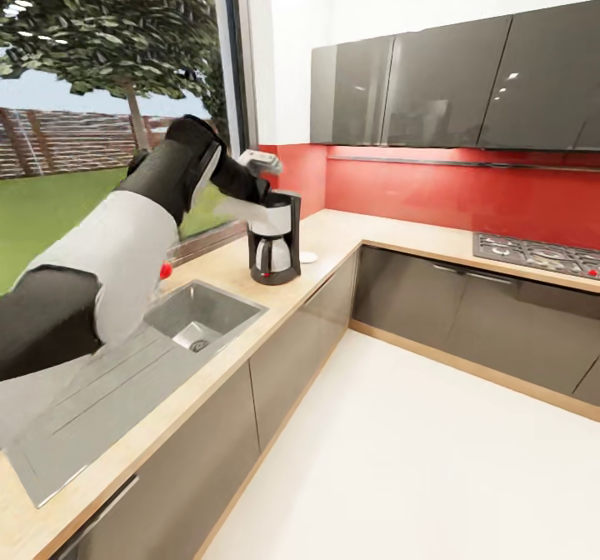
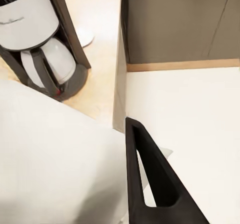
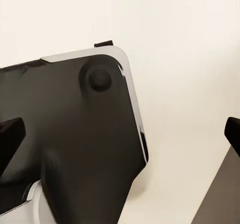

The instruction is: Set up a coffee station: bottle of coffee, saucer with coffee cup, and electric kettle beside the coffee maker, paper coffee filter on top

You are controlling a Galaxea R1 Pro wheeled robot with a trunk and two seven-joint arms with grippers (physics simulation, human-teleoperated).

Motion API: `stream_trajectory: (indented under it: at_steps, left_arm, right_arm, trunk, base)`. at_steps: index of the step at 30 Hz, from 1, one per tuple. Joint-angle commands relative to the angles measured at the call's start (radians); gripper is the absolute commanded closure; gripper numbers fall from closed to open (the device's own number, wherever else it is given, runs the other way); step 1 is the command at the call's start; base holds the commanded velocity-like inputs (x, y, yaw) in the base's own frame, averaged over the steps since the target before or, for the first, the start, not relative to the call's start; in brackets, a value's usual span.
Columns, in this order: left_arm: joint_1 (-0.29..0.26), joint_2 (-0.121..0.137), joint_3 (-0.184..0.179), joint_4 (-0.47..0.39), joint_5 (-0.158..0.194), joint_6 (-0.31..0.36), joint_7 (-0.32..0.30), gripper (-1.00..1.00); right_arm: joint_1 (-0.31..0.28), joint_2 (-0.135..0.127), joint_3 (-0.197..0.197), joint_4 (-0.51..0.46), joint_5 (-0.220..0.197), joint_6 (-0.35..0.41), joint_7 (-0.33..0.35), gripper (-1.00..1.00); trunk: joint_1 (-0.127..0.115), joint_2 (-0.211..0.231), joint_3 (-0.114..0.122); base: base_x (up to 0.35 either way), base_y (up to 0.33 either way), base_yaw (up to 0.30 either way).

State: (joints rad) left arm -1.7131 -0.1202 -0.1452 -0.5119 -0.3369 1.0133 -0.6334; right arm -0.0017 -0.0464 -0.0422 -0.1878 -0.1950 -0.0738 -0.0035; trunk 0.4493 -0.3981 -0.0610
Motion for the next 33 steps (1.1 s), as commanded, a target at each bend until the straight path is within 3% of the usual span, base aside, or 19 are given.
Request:
stream_trajectory:
  at_steps: [1, 3, 6, 10, 15, 18, 22, 26, 28, 30, 33]
  left_arm:
    - [-0.044, -0.002, -0.002, 0.059, -0.023, 0.002, -0.009, 1.00]
    - [-0.102, -0.006, -0.001, 0.141, -0.053, 0.003, -0.009, 1.00]
    - [-0.204, -0.012, 0.001, 0.268, -0.133, 0.004, -0.010, 1.00]
    - [-0.288, -0.015, 0.002, 0.353, -0.207, 0.008, -0.011, 1.00]
    - [-0.361, -0.016, 0.002, 0.420, -0.241, 0.009, -0.028, 1.00]
    - [-0.380, -0.022, -0.014, 0.455, -0.267, 0.010, -0.053, 1.00]
    - [-0.388, -0.034, -0.094, 0.473, -0.345, 0.010, -0.141, 1.00]
    - [-0.388, -0.037, -0.173, 0.472, -0.434, 0.008, -0.269, 1.00]
    - [-0.385, -0.041, -0.208, 0.467, -0.499, 0.007, -0.323, 1.00]
    - [-0.379, -0.047, -0.223, 0.466, -0.561, 0.006, -0.368, 1.00]
    - [-0.374, -0.052, -0.230, 0.465, -0.627, 0.005, -0.413, 1.00]
  right_arm:
    - [0.000, 0.000, -0.004, 0.000, -0.004, -0.002, 0.000, -1.00]
    - [0.000, 0.000, -0.003, 0.000, -0.004, -0.002, 0.000, -1.00]
    - [0.000, 0.000, -0.003, 0.001, -0.004, -0.003, 0.000, -1.00]
    - [0.000, 0.000, -0.002, 0.001, -0.004, -0.002, 0.000, -1.00]
    - [0.000, 0.000, -0.002, 0.001, -0.004, -0.002, 0.000, -1.00]
    - [0.000, 0.000, -0.001, 0.001, -0.004, -0.003, 0.000, -1.00]
    - [0.000, -0.001, -0.001, 0.001, -0.004, -0.003, 0.000, -1.00]
    - [0.000, -0.001, -0.002, 0.001, -0.004, -0.003, 0.000, -1.00]
    - [0.000, -0.001, -0.002, 0.001, -0.004, -0.003, 0.000, -1.00]
    - [0.000, -0.001, -0.003, 0.001, -0.004, -0.003, 0.000, -1.00]
    - [0.000, -0.001, -0.004, 0.001, -0.004, -0.003, 0.000, -1.00]
  trunk:
    - [0.001, -0.002, -0.002]
    - [0.001, -0.002, -0.002]
    - [0.001, -0.002, -0.002]
    - [0.001, -0.002, -0.002]
    - [0.001, -0.002, -0.002]
    - [0.001, -0.002, -0.002]
    - [0.001, -0.002, -0.002]
    - [0.001, -0.002, -0.002]
    - [0.001, -0.002, -0.002]
    - [0.001, -0.002, -0.002]
    - [0.001, -0.002, -0.002]
  base:
    - [0.000, 0.000, 0.000]
    - [0.000, 0.000, 0.000]
    - [0.000, 0.000, 0.000]
    - [0.000, 0.000, 0.000]
    - [0.000, 0.000, 0.000]
    - [0.000, 0.000, 0.000]
    - [0.000, 0.000, 0.000]
    - [0.000, 0.000, 0.000]
    - [0.000, 0.000, 0.000]
    - [0.000, 0.000, 0.000]
    - [0.000, 0.000, 0.000]
